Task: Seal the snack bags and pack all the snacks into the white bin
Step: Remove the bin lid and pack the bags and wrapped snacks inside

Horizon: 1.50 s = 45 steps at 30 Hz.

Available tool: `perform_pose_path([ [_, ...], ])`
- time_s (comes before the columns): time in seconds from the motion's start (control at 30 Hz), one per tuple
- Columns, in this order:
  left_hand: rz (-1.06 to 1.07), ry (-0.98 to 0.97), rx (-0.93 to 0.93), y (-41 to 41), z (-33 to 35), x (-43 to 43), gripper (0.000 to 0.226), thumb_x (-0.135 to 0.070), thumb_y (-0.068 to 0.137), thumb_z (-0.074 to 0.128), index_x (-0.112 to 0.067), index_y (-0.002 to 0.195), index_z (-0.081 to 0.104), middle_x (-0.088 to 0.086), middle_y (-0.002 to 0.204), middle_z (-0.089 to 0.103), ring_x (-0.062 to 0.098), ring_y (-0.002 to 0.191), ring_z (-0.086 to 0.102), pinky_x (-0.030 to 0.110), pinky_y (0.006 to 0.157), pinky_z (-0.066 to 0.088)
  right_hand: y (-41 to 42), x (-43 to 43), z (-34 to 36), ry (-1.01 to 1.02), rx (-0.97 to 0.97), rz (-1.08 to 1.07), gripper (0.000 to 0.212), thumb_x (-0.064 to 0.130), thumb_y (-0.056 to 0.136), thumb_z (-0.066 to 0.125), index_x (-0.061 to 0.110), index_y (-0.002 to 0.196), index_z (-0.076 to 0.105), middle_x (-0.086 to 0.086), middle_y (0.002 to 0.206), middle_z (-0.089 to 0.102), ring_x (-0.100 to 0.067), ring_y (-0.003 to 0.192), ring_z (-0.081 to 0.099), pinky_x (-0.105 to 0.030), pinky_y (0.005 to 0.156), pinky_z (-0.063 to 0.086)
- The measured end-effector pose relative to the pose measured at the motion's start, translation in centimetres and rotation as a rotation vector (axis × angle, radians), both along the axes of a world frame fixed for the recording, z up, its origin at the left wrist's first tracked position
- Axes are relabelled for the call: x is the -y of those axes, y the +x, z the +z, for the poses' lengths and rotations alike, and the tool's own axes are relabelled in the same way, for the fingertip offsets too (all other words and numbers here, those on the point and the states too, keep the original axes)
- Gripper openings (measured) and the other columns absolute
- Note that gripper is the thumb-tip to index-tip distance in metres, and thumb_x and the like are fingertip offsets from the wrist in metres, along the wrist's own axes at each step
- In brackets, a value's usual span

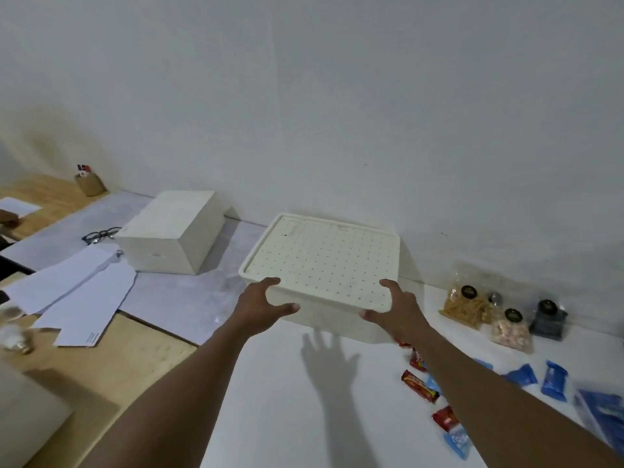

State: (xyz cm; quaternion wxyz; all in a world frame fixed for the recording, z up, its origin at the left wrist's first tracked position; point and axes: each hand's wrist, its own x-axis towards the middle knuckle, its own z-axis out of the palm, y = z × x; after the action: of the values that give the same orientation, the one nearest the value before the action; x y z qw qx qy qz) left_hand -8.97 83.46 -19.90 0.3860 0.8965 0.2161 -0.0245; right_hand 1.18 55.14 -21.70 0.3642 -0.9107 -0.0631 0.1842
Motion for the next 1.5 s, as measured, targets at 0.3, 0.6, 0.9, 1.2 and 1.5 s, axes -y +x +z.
perform_pose_path([
  [0.3,-0.046,0.249,-0.138,8.7,-4.3,-6.6,0.111,-0.084,0.05,0.073,-0.048,0.147,0.033,0.01,0.165,0.01,0.041,0.15,0.006,0.057,0.117,0.019,4.8,-2.3,-2.6,-0.078,-0.015,-0.016,0.115,0.065,0.054,0.085,0.04,0.149,0.025,-0.008,0.147,0.031,-0.029,0.136,0.038,-0.048,0.108,0.041],
  [0.6,-0.177,0.312,-0.167,12.8,-4.9,-11.0,0.146,-0.101,0.019,0.059,-0.047,0.151,0.027,0.005,0.166,-0.004,0.043,0.144,0.017,0.06,0.114,0.028,7.7,-3.7,-2.3,-0.233,-0.024,0.063,0.146,0.082,0.027,0.08,0.043,0.152,0.017,-0.003,0.163,-0.011,-0.035,0.149,0.021,-0.05,0.118,0.031],
  [0.9,-0.063,0.333,-0.119,10.6,-4.0,-10.2,0.151,-0.102,0.02,0.057,-0.037,0.153,0.028,0.013,0.158,0.019,0.039,0.141,0.021,0.053,0.111,0.034,6.3,-4.4,-0.7,-0.268,0.053,0.021,0.117,0.069,0.039,0.086,0.044,0.142,0.038,-0.01,0.16,0.016,-0.03,0.148,0.018,-0.049,0.117,0.017],
  [1.2,0.012,0.262,-0.064,7.9,-1.7,-9.1,0.147,-0.094,0.018,0.068,-0.04,0.149,0.028,0.015,0.141,0.035,0.035,0.134,0.027,0.051,0.109,0.032,5.3,-3.3,2.6,-0.261,0.054,0.035,0.117,0.069,0.032,0.086,0.046,0.138,0.041,-0.008,0.161,0.018,-0.034,0.145,0.019,-0.051,0.115,0.022],
  [1.5,0.018,0.243,0.057,3.0,2.6,-8.0,0.14,-0.099,0.019,0.062,-0.043,0.145,0.039,0.016,0.147,0.031,0.036,0.14,0.024,0.051,0.113,0.031,1.7,-1.9,6.4,-0.272,0.194,0.057,0.114,0.071,0.039,0.085,0.043,0.139,0.041,-0.007,0.157,0.023,-0.032,0.139,0.025,-0.05,0.114,0.028],
])
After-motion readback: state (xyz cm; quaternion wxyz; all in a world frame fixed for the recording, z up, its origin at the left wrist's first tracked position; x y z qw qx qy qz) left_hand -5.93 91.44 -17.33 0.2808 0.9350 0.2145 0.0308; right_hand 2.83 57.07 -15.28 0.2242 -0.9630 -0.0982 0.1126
